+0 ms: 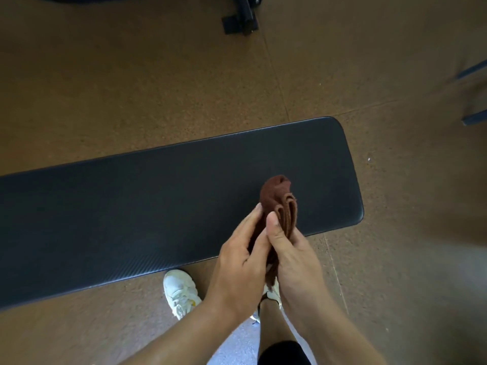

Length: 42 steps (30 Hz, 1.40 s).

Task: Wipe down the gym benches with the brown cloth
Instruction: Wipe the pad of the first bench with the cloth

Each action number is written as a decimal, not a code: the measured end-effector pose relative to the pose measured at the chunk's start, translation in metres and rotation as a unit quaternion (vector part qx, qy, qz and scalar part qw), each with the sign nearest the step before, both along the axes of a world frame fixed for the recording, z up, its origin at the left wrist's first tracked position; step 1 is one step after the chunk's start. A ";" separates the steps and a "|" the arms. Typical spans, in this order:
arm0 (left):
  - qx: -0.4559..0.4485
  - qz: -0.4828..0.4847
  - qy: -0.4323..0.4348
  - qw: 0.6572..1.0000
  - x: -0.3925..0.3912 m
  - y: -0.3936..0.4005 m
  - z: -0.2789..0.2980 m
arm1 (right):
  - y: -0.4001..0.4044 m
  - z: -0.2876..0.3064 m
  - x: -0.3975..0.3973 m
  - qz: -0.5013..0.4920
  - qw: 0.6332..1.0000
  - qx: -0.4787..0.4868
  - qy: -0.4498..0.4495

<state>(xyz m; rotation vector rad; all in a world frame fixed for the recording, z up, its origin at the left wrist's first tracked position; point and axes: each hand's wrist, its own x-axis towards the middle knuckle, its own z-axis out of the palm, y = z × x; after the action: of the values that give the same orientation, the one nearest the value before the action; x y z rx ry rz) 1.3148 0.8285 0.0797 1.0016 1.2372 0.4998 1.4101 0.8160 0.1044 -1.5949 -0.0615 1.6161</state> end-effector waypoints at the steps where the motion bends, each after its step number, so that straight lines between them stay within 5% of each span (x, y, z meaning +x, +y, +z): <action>1: -0.011 0.012 -0.016 1.000 -0.001 0.000 0.003 | -0.001 -0.001 -0.004 0.011 1.000 -0.002 -0.014; 8: -0.049 0.057 -0.053 0.996 -0.002 -0.003 0.010 | -0.009 -0.001 -0.017 -0.032 0.999 -0.021 -0.011; 14: -0.122 0.085 -0.063 0.987 0.012 0.002 0.013 | -0.017 -0.002 -0.010 0.053 0.995 -0.020 -0.088; 21: -0.177 0.086 -0.053 0.979 0.028 0.012 0.011 | -0.016 0.005 0.021 -0.096 0.990 -0.100 -0.023; 27: -0.345 0.200 -0.096 0.912 0.030 0.033 0.001 | -0.010 0.011 0.072 -0.175 0.977 -0.101 -0.067; 34: -0.244 0.115 0.007 0.963 0.019 0.068 -0.016 | 0.012 0.006 0.166 -0.068 0.954 -0.102 -0.274; 38: -0.070 0.034 0.161 0.984 0.023 0.082 -0.033 | 0.027 -0.032 0.200 -0.042 0.886 -0.083 -0.454; 40: 0.061 -0.051 0.292 0.953 0.021 0.087 -0.042 | 0.030 -0.060 0.202 0.024 0.822 -0.091 -0.561; 42: 0.121 -0.181 0.380 0.899 0.018 0.094 -0.052 | 0.031 -0.085 0.185 0.121 0.810 -0.112 -0.562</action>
<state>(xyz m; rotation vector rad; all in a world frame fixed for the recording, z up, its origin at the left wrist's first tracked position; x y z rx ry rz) 1.3333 0.9221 0.0274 1.6969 1.6378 -0.0632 1.5949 0.8473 0.0192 -2.6098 -0.7407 0.6178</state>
